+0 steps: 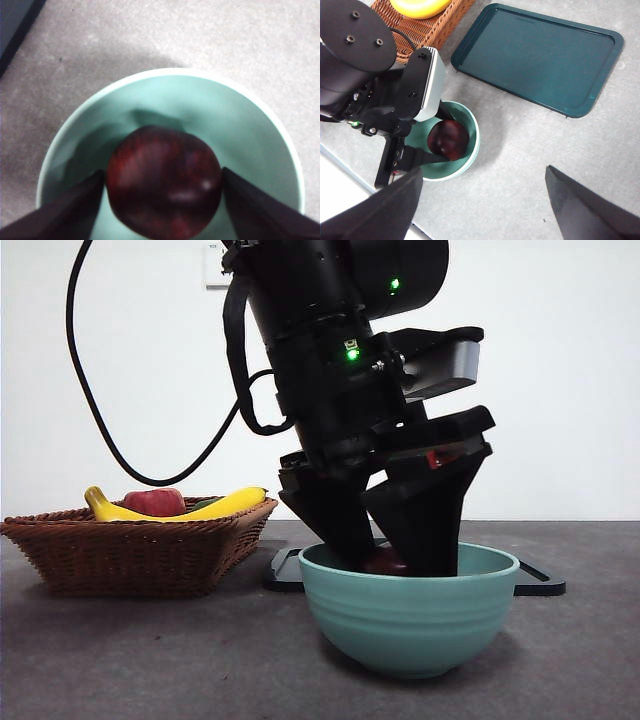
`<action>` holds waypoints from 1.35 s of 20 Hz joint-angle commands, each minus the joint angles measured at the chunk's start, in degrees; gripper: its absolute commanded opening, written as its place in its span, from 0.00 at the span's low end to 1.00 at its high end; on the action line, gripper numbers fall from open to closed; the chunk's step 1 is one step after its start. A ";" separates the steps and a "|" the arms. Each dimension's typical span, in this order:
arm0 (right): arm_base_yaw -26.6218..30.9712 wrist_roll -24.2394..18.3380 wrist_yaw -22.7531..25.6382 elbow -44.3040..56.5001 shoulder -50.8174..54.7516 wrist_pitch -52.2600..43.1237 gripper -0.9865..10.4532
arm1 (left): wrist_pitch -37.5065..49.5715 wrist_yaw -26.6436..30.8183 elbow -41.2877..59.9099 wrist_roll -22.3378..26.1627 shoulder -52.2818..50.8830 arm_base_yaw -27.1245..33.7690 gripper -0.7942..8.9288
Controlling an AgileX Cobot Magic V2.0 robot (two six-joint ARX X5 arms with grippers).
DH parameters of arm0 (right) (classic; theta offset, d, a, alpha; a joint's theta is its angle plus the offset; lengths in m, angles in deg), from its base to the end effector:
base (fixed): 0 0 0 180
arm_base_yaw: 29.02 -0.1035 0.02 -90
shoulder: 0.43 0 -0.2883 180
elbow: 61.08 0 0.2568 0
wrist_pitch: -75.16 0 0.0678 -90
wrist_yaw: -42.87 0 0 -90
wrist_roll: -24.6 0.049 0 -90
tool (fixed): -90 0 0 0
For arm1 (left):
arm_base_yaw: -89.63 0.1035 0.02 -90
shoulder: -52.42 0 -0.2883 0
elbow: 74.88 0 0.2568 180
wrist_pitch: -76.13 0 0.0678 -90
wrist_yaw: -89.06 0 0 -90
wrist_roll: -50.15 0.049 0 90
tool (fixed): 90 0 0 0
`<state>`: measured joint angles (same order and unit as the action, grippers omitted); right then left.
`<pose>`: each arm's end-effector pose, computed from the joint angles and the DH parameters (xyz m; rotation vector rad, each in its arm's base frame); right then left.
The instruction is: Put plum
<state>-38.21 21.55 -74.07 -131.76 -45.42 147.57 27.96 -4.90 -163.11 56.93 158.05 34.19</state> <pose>0.1188 0.0417 0.3375 0.0792 0.8020 0.6161 0.2190 -0.3239 0.1981 0.6155 1.0238 -0.9847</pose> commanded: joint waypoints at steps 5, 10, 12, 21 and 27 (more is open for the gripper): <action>-0.17 0.04 -0.09 -1.16 -0.22 -0.52 0.43 | -2.71 0.13 -4.35 0.61 1.42 -0.94 0.50; -0.17 0.04 -0.09 -1.16 -0.22 -0.52 0.43 | -10.05 0.13 -12.74 0.39 0.70 -0.07 0.50; -0.17 0.04 -0.09 -1.16 -0.22 -0.52 0.43 | -10.49 0.13 -14.16 -0.52 -1.70 1.33 0.50; -0.17 0.04 -0.09 -1.16 -0.22 -0.46 0.43 | -11.74 0.07 -13.92 -5.29 -24.81 15.65 0.50; -0.17 0.04 -0.09 -1.16 -0.24 -0.48 0.43 | -12.63 -2.23 -1.38 -6.40 -40.89 20.46 0.50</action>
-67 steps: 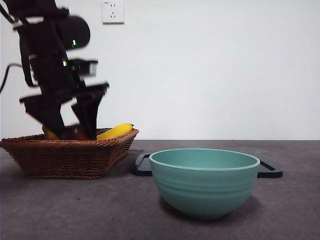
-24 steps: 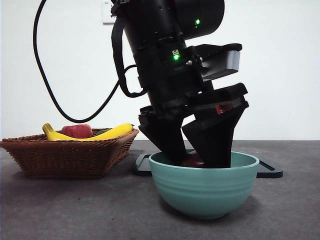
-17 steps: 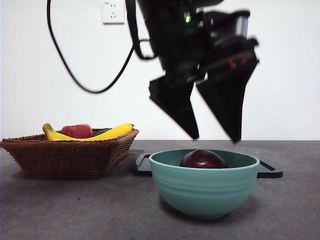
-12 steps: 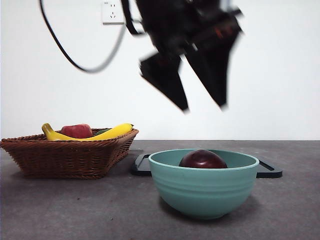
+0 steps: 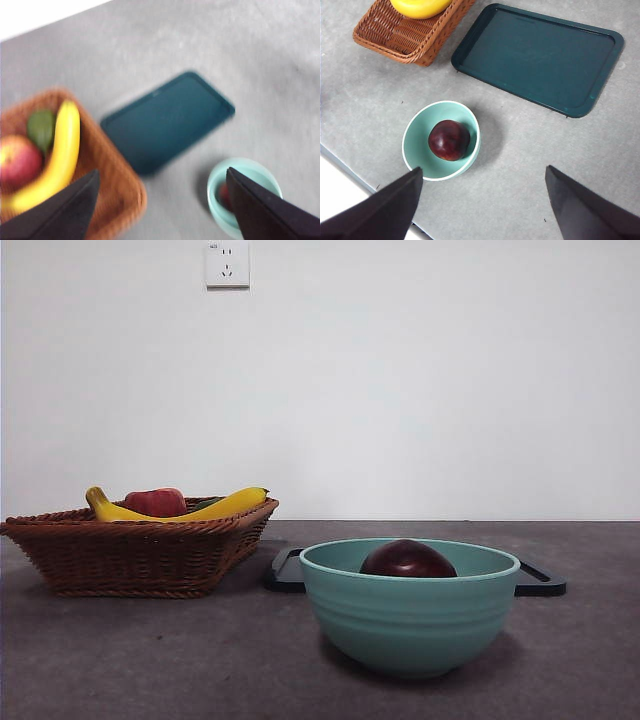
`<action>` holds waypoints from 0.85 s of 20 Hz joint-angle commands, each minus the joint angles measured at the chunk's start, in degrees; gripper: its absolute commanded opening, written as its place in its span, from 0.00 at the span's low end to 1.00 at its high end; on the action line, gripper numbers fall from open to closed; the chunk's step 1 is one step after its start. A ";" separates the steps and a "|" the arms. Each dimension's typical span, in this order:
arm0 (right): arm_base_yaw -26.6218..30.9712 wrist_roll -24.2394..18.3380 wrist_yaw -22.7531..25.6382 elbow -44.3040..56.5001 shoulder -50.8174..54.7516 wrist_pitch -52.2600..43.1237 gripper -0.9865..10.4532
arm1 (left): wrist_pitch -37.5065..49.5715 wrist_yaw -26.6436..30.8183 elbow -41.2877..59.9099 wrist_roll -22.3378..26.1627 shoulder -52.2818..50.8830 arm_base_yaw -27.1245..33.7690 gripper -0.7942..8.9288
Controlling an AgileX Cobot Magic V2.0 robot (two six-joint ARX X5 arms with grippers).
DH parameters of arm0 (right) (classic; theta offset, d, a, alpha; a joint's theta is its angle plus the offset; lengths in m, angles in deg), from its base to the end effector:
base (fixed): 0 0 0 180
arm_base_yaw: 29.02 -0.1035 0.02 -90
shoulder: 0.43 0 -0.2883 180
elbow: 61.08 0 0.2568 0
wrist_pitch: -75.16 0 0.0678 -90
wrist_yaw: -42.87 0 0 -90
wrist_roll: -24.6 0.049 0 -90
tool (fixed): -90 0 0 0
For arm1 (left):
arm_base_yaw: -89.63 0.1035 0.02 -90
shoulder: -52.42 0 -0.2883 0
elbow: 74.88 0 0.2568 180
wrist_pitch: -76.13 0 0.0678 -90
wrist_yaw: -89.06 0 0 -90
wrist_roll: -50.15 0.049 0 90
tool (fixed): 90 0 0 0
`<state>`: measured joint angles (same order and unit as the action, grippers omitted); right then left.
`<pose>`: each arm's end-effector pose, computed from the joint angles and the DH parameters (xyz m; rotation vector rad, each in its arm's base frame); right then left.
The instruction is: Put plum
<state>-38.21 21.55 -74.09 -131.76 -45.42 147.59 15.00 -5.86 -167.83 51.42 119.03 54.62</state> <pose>0.1188 0.0417 0.3375 0.0794 0.8024 0.6164 0.1872 -0.1362 0.4155 0.1814 0.5908 -0.6818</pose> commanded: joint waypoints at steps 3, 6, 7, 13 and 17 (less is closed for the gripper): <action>-0.17 0.04 -0.09 -1.16 -0.22 -0.50 0.43 | 2.51 -7.56 14.99 -2.95 -9.70 0.09 0.50; -0.17 0.04 -0.24 -1.16 -0.24 -0.31 0.43 | 4.11 -15.15 23.41 -5.68 -14.67 -0.79 0.50; -0.17 0.07 -0.24 -1.16 -0.24 -0.17 0.43 | 3.69 -15.98 25.16 -5.66 -15.65 -1.01 0.50; -0.17 0.07 -0.24 -1.16 -0.24 0.55 0.43 | 3.80 -17.88 27.54 -5.66 -16.87 -1.07 0.50; -0.17 0.15 -0.28 -1.16 -0.26 0.77 0.43 | 3.91 -17.90 27.54 -5.66 -16.87 -1.07 0.50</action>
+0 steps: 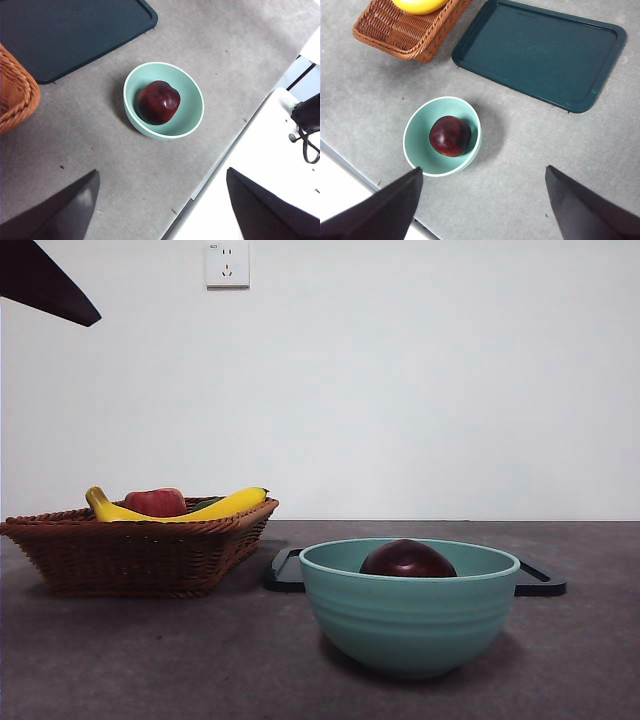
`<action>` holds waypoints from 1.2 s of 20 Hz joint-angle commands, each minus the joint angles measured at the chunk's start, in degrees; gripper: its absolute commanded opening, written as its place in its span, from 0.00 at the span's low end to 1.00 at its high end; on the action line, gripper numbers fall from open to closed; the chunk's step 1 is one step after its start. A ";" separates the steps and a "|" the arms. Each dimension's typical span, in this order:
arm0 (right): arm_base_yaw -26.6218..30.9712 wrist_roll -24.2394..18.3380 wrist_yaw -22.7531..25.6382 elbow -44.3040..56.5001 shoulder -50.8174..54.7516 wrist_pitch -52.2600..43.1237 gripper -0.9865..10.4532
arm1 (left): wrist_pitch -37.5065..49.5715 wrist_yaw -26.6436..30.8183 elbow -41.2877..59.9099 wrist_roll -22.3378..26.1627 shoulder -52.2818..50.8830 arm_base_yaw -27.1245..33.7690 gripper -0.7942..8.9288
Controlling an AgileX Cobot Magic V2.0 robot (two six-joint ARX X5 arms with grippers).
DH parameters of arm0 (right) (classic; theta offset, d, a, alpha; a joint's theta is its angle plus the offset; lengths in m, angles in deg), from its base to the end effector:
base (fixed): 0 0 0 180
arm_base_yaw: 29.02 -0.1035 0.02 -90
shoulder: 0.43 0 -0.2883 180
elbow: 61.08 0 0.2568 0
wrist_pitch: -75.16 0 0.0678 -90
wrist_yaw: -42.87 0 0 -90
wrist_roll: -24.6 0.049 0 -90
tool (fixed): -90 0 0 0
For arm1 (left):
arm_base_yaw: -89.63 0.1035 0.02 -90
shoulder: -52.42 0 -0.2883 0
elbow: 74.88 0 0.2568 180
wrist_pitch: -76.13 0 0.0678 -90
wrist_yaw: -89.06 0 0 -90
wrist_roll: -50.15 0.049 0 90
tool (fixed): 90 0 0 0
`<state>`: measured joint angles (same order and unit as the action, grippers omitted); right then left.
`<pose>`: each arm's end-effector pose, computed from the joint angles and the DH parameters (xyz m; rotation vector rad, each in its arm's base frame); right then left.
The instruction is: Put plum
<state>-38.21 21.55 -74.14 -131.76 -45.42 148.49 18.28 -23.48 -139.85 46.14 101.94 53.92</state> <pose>0.1175 0.0416 0.3363 0.0824 0.8181 0.6162 0.1221 -0.1109 0.3150 0.0276 0.7996 -0.9405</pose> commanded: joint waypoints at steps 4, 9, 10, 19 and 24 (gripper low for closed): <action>-0.74 2.82 -1.29 -1.16 -1.01 -0.31 0.43 | 0.66 -0.26 -0.44 -0.37 0.22 -0.37 0.50; -4.46 5.92 -1.44 -1.16 -6.62 -1.73 0.43 | 0.63 -0.28 -0.44 -0.37 0.22 -0.37 0.50; -5.53 6.08 -1.03 -1.16 -8.37 -1.90 0.43 | 0.63 -0.26 -0.44 -0.35 0.22 -0.37 0.50; -18.43 12.13 10.64 4.20 -24.13 -17.25 0.36 | 0.63 -0.26 -0.44 -0.33 0.22 -0.37 0.50; -22.84 13.16 14.38 4.83 -31.56 -23.04 0.32 | 0.63 -0.26 -0.44 -0.31 0.22 -0.37 0.50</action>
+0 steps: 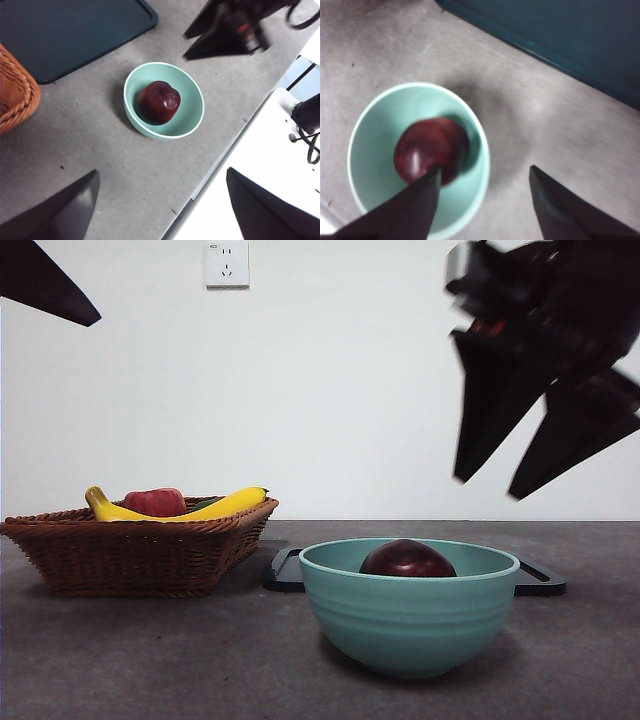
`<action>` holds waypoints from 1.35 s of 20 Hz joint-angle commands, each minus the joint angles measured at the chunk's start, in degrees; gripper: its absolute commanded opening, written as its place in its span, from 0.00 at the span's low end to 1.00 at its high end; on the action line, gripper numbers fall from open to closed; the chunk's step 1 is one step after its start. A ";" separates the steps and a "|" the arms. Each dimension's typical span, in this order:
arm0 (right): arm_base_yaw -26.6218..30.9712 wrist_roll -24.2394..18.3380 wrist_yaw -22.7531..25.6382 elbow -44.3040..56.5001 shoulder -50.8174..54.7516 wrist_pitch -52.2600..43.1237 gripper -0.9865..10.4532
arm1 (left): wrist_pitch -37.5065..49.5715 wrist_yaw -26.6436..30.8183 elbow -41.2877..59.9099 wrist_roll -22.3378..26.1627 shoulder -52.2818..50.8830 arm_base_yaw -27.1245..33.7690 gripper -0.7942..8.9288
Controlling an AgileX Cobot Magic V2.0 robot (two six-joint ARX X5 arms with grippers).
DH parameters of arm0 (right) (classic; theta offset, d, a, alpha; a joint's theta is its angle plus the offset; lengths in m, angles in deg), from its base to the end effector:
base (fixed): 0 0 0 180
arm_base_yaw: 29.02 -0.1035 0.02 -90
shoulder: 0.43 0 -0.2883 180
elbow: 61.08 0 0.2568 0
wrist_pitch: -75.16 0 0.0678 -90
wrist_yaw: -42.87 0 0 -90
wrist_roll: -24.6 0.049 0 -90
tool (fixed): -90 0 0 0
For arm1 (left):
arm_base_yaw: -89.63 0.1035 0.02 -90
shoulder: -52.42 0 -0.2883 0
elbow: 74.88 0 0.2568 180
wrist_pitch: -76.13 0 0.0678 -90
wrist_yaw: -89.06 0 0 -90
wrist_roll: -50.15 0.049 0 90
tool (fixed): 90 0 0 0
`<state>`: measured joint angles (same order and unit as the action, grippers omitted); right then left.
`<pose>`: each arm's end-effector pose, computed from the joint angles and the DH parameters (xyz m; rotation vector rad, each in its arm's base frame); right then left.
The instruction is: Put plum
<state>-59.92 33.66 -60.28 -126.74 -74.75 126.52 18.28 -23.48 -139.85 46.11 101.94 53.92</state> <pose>0.2119 0.1398 0.2423 -0.0289 1.1091 0.6092 0.1221 -0.1109 0.3150 0.0272 0.7999 -0.9403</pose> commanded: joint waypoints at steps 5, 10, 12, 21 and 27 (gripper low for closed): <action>-3.32 1.20 4.24 -0.20 -9.16 -2.93 0.31 | 0.63 -0.26 -0.44 -0.11 0.22 -0.37 0.50; -3.54 1.18 4.17 -0.20 -12.17 -4.81 0.16 | 0.63 -0.24 -0.44 -0.09 0.22 -0.37 0.50; -3.58 1.03 3.74 -0.20 -12.15 -5.31 0.09 | 0.63 -0.24 -0.44 0.00 0.22 -0.37 0.50; -3.58 1.51 2.73 -3.82 -11.61 -3.98 0.09 | 0.63 -0.24 -0.44 0.11 0.22 -0.37 0.50; 1.68 1.42 2.73 -11.30 -12.13 -3.02 0.09 | 0.63 -0.24 -0.44 0.11 0.22 -0.37 0.50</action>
<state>-58.08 34.51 -57.53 -136.86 -86.18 123.96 18.28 -23.48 -139.85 46.16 101.94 53.92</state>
